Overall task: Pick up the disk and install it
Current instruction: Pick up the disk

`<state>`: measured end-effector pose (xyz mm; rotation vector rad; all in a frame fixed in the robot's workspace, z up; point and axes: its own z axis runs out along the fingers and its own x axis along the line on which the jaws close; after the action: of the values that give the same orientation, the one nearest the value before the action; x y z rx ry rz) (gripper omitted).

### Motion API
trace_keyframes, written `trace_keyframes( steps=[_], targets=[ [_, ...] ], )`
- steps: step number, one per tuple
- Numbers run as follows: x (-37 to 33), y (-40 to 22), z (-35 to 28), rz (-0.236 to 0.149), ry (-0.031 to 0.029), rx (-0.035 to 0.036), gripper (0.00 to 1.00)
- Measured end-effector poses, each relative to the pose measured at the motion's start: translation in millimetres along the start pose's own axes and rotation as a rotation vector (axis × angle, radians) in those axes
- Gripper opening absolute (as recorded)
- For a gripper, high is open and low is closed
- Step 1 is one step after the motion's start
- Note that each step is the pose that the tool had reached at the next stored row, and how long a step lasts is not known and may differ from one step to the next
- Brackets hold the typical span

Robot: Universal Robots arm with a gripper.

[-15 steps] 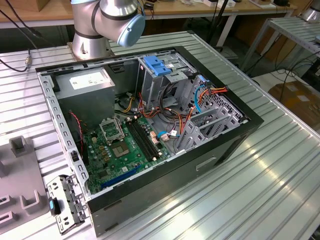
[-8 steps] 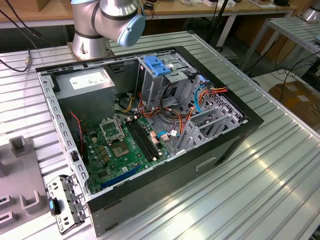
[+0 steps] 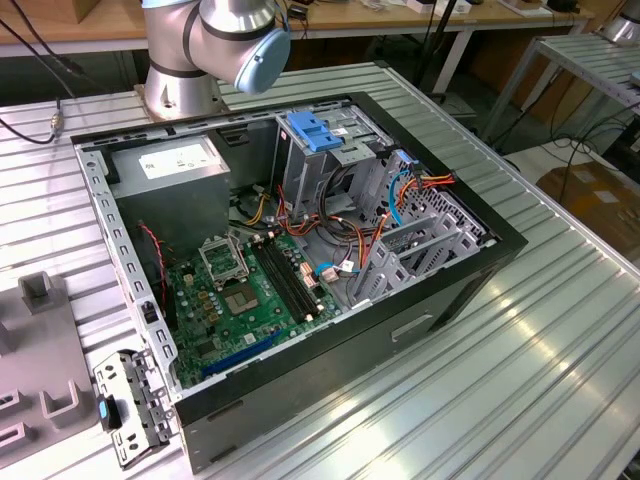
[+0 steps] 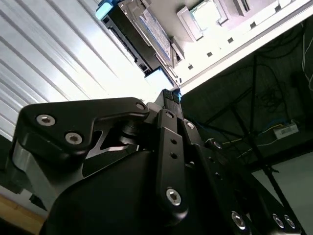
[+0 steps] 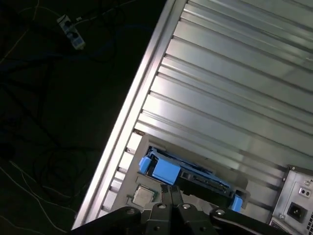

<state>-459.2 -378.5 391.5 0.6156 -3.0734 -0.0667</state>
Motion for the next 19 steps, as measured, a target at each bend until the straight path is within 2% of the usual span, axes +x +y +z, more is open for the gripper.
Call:
trace_keyframes(
  steps=[3,5,16,19],
  targets=[
    [0.0,0.0,0.0,-0.038,0.0016,-0.0001,0.11],
    [0.0,0.0,0.0,-0.122,0.0052,-0.0002,0.11],
    [0.0,0.0,0.0,-0.271,0.0116,-0.0006,0.11],
    [0.0,0.0,0.0,-0.332,0.0142,-0.0007,0.11]
  ],
)
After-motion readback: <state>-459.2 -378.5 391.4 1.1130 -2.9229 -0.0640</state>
